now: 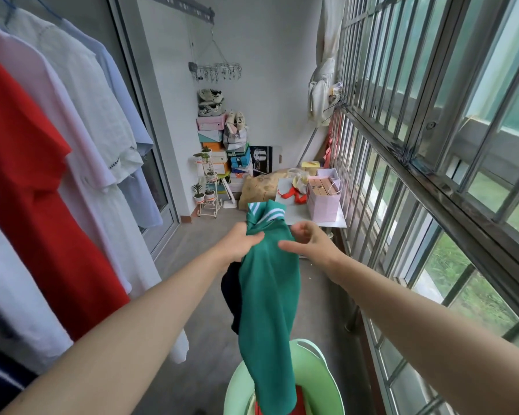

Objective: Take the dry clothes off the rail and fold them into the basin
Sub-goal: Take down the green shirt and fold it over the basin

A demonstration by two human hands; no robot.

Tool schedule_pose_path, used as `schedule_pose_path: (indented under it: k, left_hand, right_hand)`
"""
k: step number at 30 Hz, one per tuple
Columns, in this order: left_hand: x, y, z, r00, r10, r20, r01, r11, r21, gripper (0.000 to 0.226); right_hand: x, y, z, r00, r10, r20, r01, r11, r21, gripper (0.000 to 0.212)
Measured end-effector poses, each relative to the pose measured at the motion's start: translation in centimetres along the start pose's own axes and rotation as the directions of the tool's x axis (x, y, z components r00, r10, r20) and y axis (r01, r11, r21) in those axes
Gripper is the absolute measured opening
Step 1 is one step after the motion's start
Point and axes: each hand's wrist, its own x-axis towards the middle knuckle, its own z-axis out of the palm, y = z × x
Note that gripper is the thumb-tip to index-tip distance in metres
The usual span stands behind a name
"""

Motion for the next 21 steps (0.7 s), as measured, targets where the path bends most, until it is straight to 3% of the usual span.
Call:
schedule_pose_path:
  k: [2, 3, 4, 6, 9, 14, 16, 19, 21]
  left_hand:
    - [-0.7, 0.8, -0.7, 0.999, 0.033, 0.043, -0.033, 0.999, -0.004, 0.026]
    - [-1.0, 1.2, -0.9, 0.996, 0.054, 0.065, -0.053, 0.998, -0.013, 0.023]
    - [-1.4, 1.5, -1.1, 0.994, 0.073, 0.082, -0.071, 0.997, -0.027, 0.019]
    - [-1.9, 2.0, -1.4, 0.989, 0.104, 0.106, -0.101, 0.994, -0.037, 0.017]
    - [-2.1, 2.3, -2.0, 0.986, 0.138, 0.097, -0.138, 0.990, -0.009, 0.017]
    - [-2.0, 1.3, -3.3, 0.995, 0.094, -0.022, -0.094, 0.996, 0.005, 0.020]
    - [-1.7, 0.8, -3.6, 0.995, 0.064, -0.081, -0.069, 0.995, -0.068, 0.022]
    - [-1.4, 0.0, -4.5, 1.000, -0.008, -0.007, 0.005, 0.945, -0.326, 0.044]
    - [-1.4, -1.6, -4.4, 0.993, -0.081, 0.089, 0.106, 0.938, -0.330, 0.061]
  right_hand:
    - [-0.1, 1.2, -0.7, 0.992, 0.119, 0.047, -0.118, 0.993, -0.019, 0.090]
    - [-0.1, 1.8, -1.0, 0.980, 0.160, 0.119, -0.161, 0.987, -0.005, 0.100]
    - [-0.3, 2.1, -1.1, 0.963, 0.176, 0.202, -0.182, 0.983, 0.011, 0.097]
    - [-0.7, 2.6, -0.7, 0.938, 0.179, 0.298, -0.188, 0.982, 0.003, 0.065]
    - [-1.0, 3.0, 0.1, 0.947, 0.180, 0.268, -0.203, 0.977, 0.060, 0.034]
    - [-1.0, 2.5, 0.9, 0.940, 0.194, 0.280, -0.242, 0.959, 0.147, 0.029]
    - [-1.1, 2.0, 1.2, 0.950, 0.181, 0.255, -0.230, 0.957, 0.175, 0.029]
    - [-1.0, 0.9, 1.5, 0.958, 0.173, 0.229, -0.236, 0.929, 0.286, 0.021]
    - [-0.9, 0.2, 1.5, 0.963, 0.177, 0.206, -0.242, 0.903, 0.356, 0.023]
